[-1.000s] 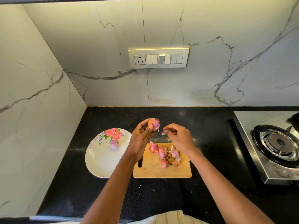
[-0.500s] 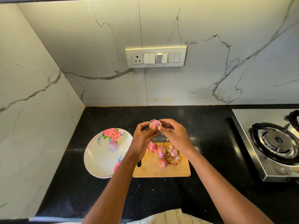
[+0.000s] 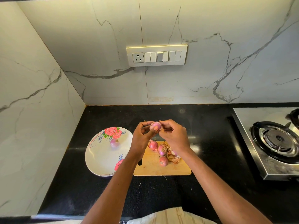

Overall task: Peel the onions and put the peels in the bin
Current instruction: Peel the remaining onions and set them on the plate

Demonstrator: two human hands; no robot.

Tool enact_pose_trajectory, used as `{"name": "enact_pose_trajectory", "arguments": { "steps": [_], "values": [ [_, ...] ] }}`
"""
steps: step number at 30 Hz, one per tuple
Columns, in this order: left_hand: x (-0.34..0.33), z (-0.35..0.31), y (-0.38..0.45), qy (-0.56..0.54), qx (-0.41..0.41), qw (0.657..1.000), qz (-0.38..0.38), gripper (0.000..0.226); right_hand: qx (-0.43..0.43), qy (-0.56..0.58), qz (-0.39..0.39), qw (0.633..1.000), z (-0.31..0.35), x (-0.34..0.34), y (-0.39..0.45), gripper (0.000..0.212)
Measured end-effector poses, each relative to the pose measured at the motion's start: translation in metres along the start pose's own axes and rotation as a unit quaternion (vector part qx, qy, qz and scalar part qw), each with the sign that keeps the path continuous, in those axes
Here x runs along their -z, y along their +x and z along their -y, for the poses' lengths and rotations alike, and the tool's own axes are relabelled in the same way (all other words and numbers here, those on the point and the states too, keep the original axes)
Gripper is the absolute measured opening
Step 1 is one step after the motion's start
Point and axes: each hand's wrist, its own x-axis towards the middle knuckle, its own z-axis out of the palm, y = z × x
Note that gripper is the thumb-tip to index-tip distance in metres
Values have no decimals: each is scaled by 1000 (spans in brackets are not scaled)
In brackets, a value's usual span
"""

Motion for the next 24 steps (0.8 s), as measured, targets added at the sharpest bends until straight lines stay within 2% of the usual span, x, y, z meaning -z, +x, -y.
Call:
{"name": "enact_pose_trajectory", "arguments": {
  "steps": [13,24],
  "values": [
    [1,4,3,-17,11,1000,22,45,-1,-43,-7,999,3,1,2,30],
    [13,-1,1,-24,35,998,54,24,8,-82,13,997,-1,5,6,19]
  ]
}}
